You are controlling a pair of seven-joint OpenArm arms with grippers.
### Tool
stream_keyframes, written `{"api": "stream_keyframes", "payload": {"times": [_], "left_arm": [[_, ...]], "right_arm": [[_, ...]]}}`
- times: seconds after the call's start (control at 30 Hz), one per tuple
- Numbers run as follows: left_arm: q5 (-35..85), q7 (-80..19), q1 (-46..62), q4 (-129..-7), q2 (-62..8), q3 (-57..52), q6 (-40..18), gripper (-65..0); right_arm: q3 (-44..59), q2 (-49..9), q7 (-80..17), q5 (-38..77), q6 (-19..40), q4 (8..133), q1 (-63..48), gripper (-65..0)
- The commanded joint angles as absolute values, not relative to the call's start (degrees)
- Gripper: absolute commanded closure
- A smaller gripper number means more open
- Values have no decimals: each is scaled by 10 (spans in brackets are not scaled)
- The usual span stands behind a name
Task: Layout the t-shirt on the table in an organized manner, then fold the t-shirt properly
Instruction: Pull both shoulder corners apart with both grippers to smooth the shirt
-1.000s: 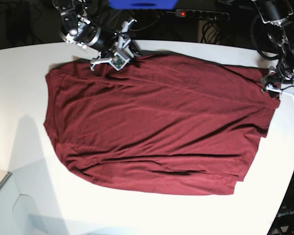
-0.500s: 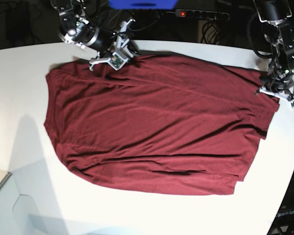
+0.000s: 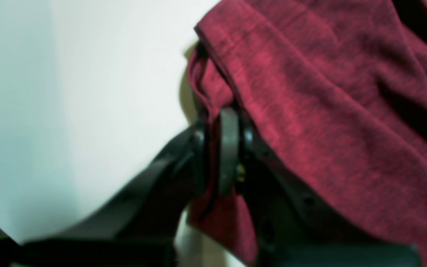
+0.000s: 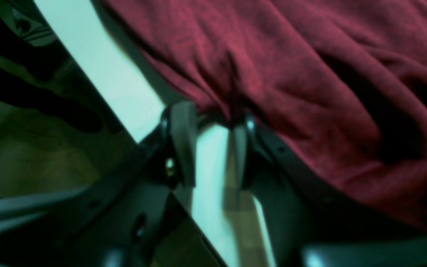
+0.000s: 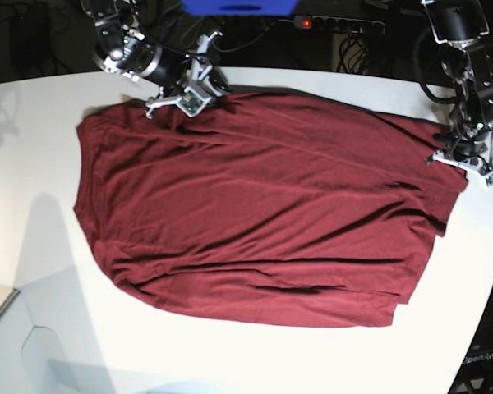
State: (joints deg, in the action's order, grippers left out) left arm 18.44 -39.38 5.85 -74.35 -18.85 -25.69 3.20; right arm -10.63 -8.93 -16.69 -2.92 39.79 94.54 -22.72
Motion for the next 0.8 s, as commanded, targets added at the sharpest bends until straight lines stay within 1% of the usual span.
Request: {"api": "stream_keyframes", "payload": {"times": [0.0,0.07,0.13,0.27,0.37,0.53,0.73,0.77], "left_arm": [[179,-444,67,-749,-193,-255,36,0],[179,-444,72,-784,-194,-255,36,-5],[179,-444,83,-824,-194,-259,36,-3],[180,-445,92,-880,-191,-301,36,-3],[182,-474,86,-897,-191,-320,36,-3],[233,-491,69,-901,-198,-336,36,-3],[240,-490,57,-896,-204,-334,36,-3],[239,-490,56,-895,-204,-334,36,-3]], "right_arm": [[-105,-94,-166,-28,400,956,-229,-103],[-103,-94,-164,-28,400,958,-230,-59],[-102,-94,-163,-28,400,960,-230,-36],[-102,-103,-163,-27,400,996,-232,-34],[-102,-105,-163,-27,400,1025,-232,-34],[-87,-102,-163,-27,400,1052,-227,-34],[-90,-101,-167,-27,400,1049,-229,-36],[-97,-96,-167,-27,400,1048,-230,-46]]}}
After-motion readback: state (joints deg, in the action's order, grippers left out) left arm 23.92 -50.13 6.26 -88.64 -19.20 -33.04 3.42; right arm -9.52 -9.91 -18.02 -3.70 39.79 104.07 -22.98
